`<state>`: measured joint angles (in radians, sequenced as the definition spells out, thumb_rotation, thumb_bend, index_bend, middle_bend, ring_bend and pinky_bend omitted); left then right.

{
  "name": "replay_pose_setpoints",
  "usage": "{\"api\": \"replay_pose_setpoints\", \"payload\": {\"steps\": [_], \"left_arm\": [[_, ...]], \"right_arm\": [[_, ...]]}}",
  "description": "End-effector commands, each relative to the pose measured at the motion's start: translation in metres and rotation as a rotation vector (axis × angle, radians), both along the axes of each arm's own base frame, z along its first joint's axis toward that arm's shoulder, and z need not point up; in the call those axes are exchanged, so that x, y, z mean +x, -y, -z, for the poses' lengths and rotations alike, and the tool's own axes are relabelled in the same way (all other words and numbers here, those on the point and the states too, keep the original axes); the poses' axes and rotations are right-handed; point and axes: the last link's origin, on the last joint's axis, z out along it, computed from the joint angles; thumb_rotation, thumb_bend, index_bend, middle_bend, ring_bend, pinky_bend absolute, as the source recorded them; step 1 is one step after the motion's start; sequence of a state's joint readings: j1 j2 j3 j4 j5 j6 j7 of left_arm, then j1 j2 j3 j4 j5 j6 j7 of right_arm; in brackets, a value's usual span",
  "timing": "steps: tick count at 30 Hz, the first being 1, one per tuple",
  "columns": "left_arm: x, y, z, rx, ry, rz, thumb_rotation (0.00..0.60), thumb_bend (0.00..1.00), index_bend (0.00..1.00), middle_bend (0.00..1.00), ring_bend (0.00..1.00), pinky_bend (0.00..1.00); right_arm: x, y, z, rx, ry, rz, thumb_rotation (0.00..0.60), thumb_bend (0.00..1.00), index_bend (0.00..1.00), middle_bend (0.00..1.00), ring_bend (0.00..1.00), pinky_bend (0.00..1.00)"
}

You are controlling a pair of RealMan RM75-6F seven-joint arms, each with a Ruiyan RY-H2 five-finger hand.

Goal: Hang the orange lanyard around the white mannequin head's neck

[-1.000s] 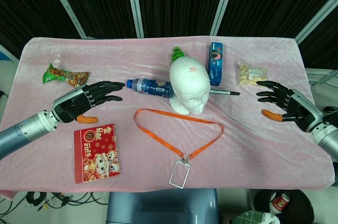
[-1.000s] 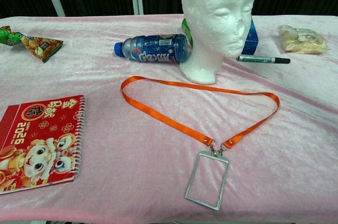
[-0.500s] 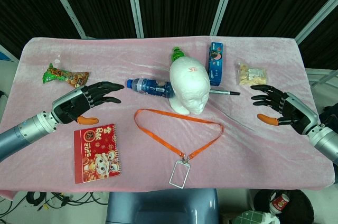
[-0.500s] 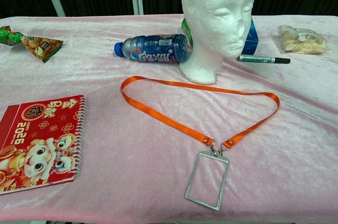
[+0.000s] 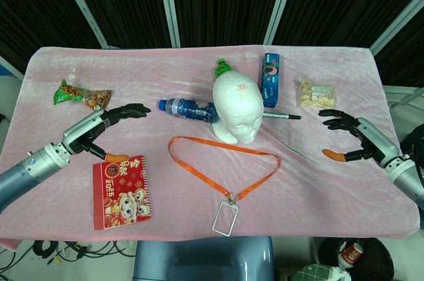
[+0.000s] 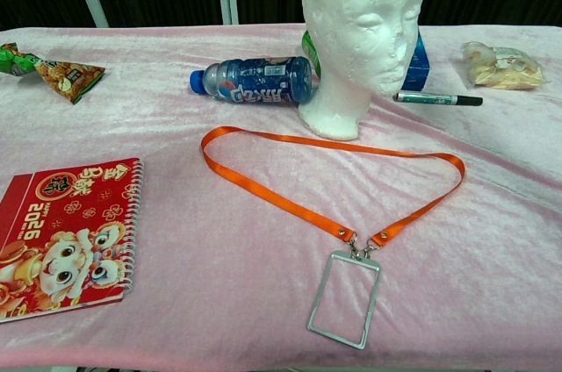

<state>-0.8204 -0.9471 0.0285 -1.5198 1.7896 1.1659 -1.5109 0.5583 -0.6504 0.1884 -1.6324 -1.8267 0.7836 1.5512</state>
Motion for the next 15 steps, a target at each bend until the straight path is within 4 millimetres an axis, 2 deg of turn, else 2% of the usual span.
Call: {"api": "replay_pose_setpoints", "payload": {"steps": [1,9,15], "left_arm": [[-0.017,0.019,0.014,0.240,-0.172,0.018,0.600,0.17,0.23,0.12,0.00,0.10],[-0.043,0.048,0.011,0.514,-0.317,0.029,0.600,0.16,0.24,0.12,0.00,0.09],[-0.061,0.065,0.013,0.704,-0.485,0.047,0.600,0.16,0.24,0.12,0.00,0.08]], "right_arm": [[-0.010,-0.009,0.032,-0.082,-0.357,-0.091,0.600,0.17,0.24,0.11,0.16,0.15],[-0.001,-0.025,0.086,-0.169,-0.458,-0.097,0.600,0.17,0.25,0.10,0.16,0.15],[0.006,-0.019,0.130,-0.212,-0.557,-0.069,0.600,0.17,0.25,0.10,0.15,0.15]]}}
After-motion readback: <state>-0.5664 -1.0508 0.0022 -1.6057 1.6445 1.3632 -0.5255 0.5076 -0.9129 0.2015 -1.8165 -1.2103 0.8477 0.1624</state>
